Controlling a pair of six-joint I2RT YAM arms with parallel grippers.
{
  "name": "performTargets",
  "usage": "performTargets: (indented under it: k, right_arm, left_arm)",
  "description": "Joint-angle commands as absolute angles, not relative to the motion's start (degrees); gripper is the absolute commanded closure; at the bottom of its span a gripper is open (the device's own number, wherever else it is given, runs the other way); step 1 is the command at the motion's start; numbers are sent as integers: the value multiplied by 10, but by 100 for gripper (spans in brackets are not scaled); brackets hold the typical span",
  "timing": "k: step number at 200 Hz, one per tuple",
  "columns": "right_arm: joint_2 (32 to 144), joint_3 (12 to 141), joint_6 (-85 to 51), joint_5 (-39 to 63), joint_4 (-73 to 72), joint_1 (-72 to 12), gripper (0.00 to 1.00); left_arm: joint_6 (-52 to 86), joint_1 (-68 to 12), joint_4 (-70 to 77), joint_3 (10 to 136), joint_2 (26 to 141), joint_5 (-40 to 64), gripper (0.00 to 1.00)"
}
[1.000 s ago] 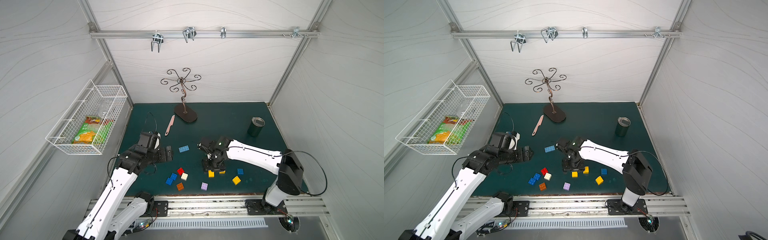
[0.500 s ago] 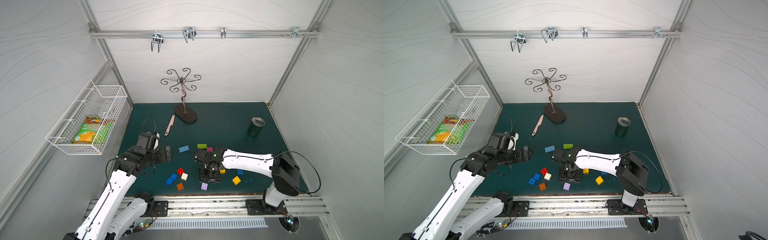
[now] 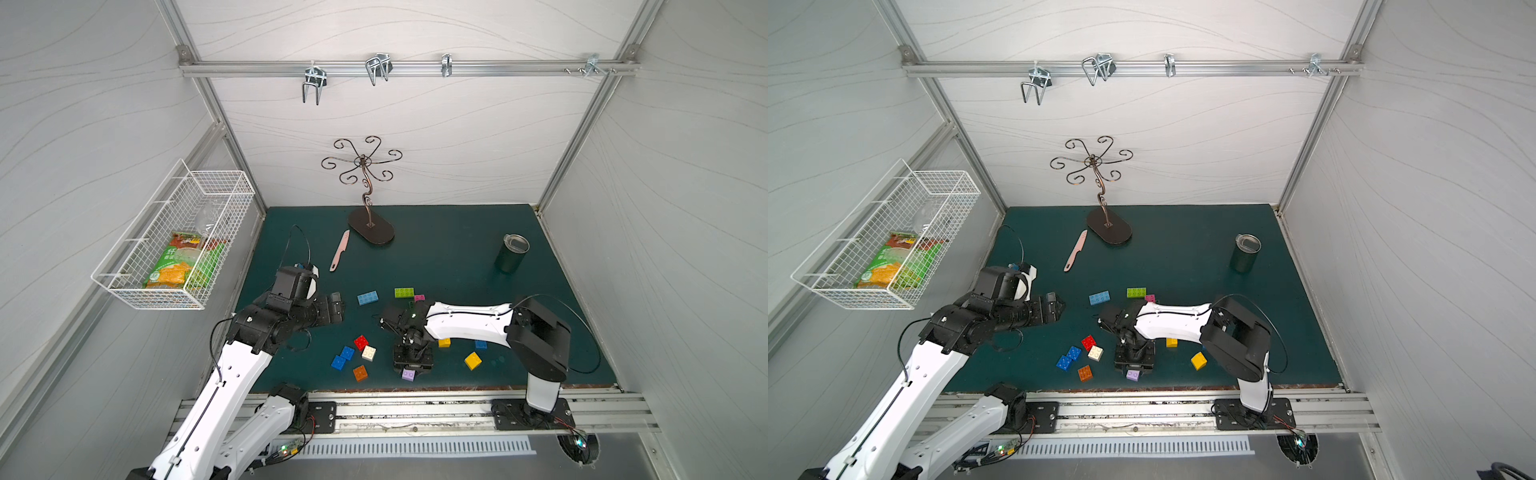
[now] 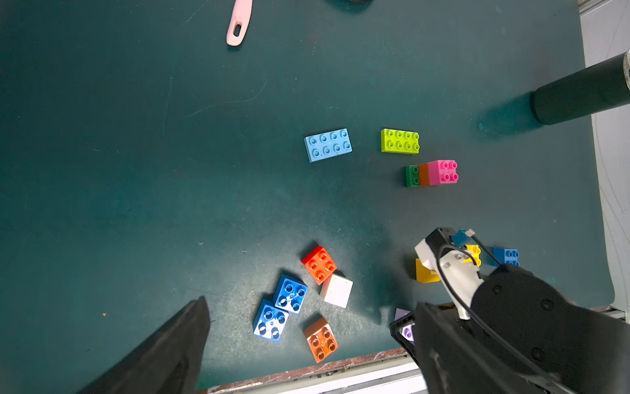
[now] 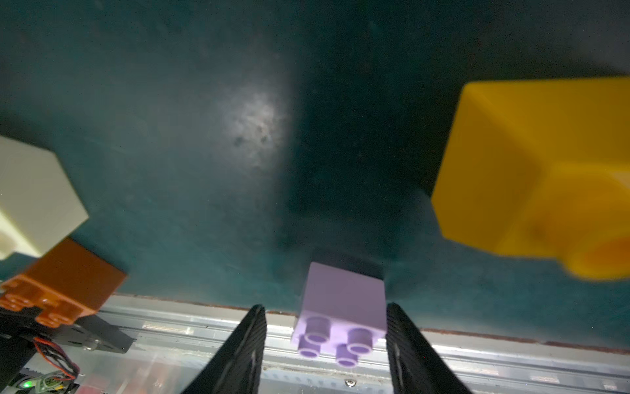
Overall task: Assemble the number 1 with lego
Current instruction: Move the lego brick at the center of the board.
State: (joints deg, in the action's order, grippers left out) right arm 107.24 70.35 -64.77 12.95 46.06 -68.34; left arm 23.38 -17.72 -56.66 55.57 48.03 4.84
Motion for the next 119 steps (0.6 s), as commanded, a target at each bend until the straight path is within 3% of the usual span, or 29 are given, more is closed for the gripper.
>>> performTargets:
  k: [1, 40, 119]
  right_arm:
    - [1084, 713, -650, 143, 475, -684, 46]
    - [1091, 710, -647, 148, 468, -678, 53]
    - [1120, 785, -585, 90, 522, -654, 82]
  left_arm:
    - [236, -180, -549, 556, 473, 42, 2]
    - [235, -180, -548, 556, 473, 45, 2]
    - [235, -181, -548, 555, 473, 46, 2]
